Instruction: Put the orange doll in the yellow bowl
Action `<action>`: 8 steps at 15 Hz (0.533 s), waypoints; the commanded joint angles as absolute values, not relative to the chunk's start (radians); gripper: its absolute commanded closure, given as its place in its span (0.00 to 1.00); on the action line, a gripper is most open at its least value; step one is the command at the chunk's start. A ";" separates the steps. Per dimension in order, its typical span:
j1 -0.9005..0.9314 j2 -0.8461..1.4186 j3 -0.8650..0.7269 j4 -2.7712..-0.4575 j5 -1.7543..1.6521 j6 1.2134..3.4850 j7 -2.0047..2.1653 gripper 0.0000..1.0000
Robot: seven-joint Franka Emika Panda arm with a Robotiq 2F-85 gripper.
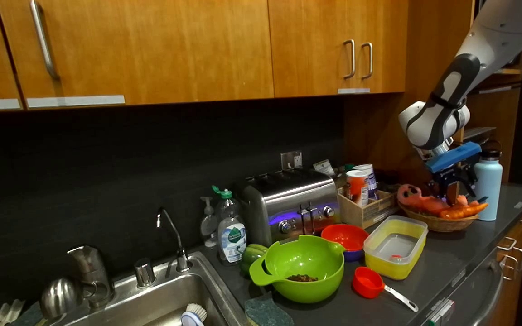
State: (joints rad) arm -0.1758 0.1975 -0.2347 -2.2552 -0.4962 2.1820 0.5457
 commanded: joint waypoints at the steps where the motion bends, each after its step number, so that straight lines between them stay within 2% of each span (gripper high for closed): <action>1: -0.172 0.227 -0.246 -2.223 -0.470 2.170 0.503 0.58; 6: -0.164 0.220 -0.238 -2.215 -0.425 2.142 0.488 0.98; 8: -0.159 0.210 -0.233 -2.212 -0.393 2.127 0.472 1.00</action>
State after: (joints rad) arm -0.1696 0.2187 -0.2349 -2.2312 -0.4390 2.1661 0.5126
